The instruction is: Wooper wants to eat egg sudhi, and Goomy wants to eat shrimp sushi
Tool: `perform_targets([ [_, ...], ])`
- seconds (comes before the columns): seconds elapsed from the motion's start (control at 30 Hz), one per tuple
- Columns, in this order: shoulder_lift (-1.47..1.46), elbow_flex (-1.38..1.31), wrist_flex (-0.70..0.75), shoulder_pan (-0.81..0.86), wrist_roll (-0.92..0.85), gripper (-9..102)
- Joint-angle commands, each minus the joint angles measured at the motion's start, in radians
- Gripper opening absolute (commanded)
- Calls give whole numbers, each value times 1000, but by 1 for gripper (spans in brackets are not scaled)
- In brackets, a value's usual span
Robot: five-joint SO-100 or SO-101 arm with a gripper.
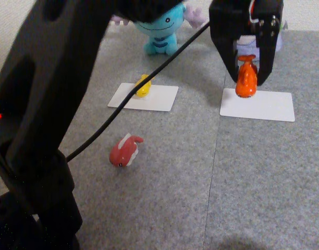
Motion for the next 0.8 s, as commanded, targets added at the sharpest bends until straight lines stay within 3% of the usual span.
perform_targets([
  [0.0,-17,-91,-21,-17,5,2],
  [0.37,-101,-94,-175,-8,-3,2],
  [0.77,-124,-94,-195,-20,-2,3],
])
